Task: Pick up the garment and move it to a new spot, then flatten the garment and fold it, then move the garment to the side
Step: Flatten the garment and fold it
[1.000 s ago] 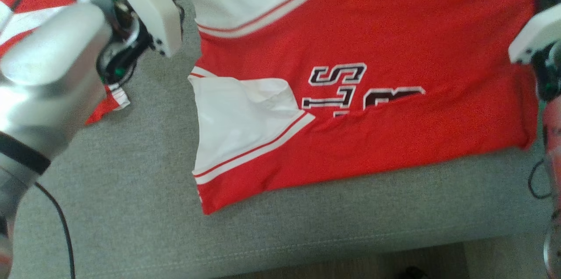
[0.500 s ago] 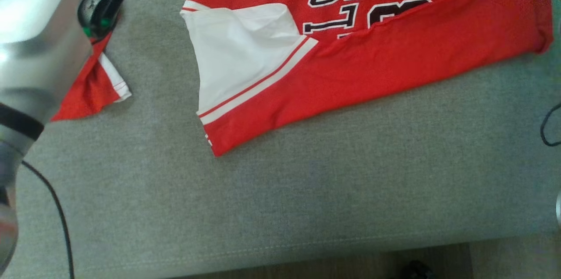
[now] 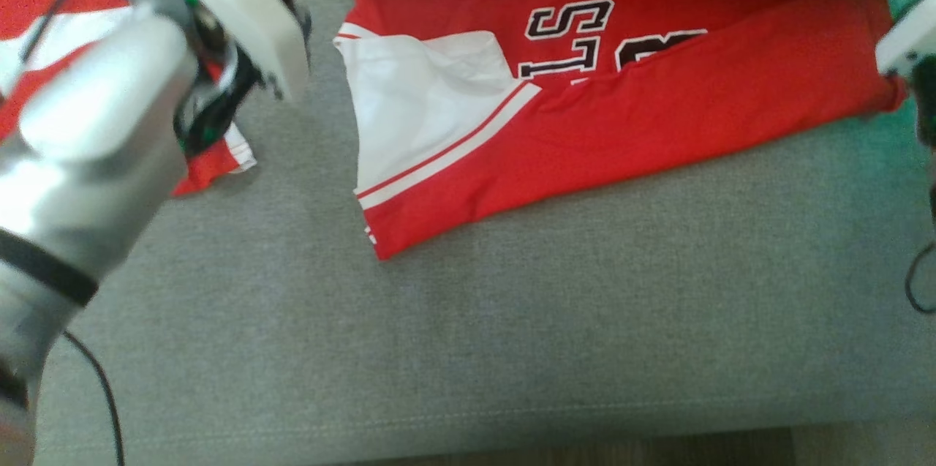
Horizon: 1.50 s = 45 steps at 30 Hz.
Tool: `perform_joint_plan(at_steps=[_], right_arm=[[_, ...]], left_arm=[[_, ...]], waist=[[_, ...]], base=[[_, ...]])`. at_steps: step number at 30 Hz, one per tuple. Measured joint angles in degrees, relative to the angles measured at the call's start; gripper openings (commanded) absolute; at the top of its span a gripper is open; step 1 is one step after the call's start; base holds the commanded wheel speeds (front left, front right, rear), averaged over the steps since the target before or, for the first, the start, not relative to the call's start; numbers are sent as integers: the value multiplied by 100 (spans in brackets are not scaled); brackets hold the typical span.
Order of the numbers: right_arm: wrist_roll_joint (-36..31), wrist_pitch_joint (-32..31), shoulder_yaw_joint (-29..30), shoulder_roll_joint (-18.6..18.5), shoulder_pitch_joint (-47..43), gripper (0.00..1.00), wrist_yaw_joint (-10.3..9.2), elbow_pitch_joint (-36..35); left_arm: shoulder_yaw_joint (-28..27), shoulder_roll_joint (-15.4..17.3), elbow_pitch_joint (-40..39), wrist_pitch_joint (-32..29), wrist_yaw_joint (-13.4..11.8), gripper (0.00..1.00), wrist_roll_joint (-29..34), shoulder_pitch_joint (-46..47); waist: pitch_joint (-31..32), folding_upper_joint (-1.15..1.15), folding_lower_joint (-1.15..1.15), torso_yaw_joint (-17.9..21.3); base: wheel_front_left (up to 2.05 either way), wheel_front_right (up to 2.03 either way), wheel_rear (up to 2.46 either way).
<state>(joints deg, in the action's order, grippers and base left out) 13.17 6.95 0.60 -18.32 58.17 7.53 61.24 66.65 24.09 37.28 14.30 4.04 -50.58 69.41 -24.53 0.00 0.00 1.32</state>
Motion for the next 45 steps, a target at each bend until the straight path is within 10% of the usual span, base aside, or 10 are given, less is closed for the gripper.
perform_joint_plan(at_steps=[14,35,36,37,38,40,41,45], right_arm=[[711,-842,-815,-489,-1019,0,0,-125],[1261,-2338,-1755,-948,-1674,0,0,-749],[1273,-2380,-1768,-960,-1674,24,0,-775],[1276,-2406,-1788,-970,-1673,100,0,-818],[1304,-2432,-1790,-969,-1674,100,0,-851],[1305,-2385,-1736,-970,-1675,100,0,-887],[1271,-2218,-1605,-976,-1674,100,0,-913],[1000,-1809,-1395,-950,-1675,100,0,-1028]], left_arm=[[695,939,-2265,-678,-401,0,64,-1473],[857,912,-2558,-1073,-600,0,261,-2214],[859,883,-2532,-1072,-600,0,260,-2251],[860,844,-2491,-1072,-600,0,260,-2269],[860,813,-2459,-1068,-600,8,260,-2281],[859,787,-2407,-1062,-605,85,260,-2314],[859,784,-2356,-1001,-617,100,260,-2348],[760,776,-2210,-765,-788,100,207,-2411]], waist=[[596,0,0,-259],[685,0,0,-160],[693,0,0,-152],[703,0,0,-144],[715,0,0,-135],[751,0,0,-119],[795,0,0,-105],[913,0,0,-83]], base=[[0,0,0],[0,0,0],[0,0,0],[0,0,0],[0,0,0],[0,0,0],[0,0,0],[0,0,0]])
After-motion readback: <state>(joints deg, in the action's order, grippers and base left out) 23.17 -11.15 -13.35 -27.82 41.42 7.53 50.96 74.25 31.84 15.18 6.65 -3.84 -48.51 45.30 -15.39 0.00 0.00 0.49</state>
